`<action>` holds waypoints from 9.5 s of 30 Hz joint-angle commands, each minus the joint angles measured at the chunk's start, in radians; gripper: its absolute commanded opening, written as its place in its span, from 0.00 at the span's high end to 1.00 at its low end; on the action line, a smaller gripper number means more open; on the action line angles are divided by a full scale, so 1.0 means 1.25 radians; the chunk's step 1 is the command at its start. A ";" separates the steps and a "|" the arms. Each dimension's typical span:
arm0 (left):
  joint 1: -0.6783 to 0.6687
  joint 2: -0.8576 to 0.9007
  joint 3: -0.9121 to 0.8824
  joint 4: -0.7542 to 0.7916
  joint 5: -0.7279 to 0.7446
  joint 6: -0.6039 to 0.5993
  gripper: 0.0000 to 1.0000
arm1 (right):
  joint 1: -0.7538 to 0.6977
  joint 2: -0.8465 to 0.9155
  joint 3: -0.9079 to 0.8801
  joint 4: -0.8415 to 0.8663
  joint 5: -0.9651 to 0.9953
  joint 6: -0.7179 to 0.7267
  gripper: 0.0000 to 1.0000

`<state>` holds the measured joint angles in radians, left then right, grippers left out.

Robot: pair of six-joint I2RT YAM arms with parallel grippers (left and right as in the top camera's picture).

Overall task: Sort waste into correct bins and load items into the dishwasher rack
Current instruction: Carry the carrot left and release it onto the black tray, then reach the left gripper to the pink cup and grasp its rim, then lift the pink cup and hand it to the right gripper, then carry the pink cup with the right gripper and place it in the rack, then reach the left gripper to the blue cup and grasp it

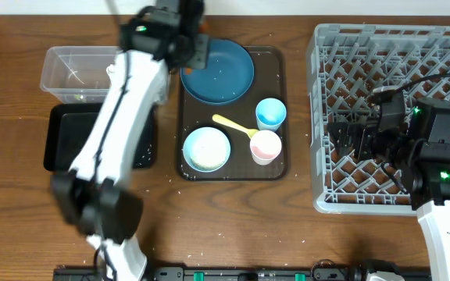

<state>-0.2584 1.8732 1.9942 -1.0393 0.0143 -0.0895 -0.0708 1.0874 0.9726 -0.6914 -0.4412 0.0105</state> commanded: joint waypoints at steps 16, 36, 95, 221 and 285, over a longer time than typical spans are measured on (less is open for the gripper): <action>0.302 -0.023 -0.279 -0.188 -0.239 -0.862 0.91 | -0.004 -0.001 0.016 0.003 -0.004 0.003 0.02; 0.310 -0.022 -0.679 0.288 -0.234 -0.950 0.50 | -0.004 -0.001 0.016 0.001 -0.004 0.015 0.02; -0.345 -0.064 -0.614 0.438 0.084 -0.268 0.70 | -0.004 0.000 0.016 -0.001 -0.004 0.024 0.02; -0.011 -0.238 -0.638 0.353 0.140 -0.258 0.61 | 0.084 0.477 0.354 -0.185 0.289 0.114 0.67; -0.262 0.008 -0.607 0.749 0.143 -0.249 0.42 | 0.084 0.551 0.754 -0.530 0.290 0.067 0.01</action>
<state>-0.5850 1.8668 1.2091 -0.1047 0.2028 -0.3935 0.0238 1.7840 1.9102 -1.3502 -0.0780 0.1093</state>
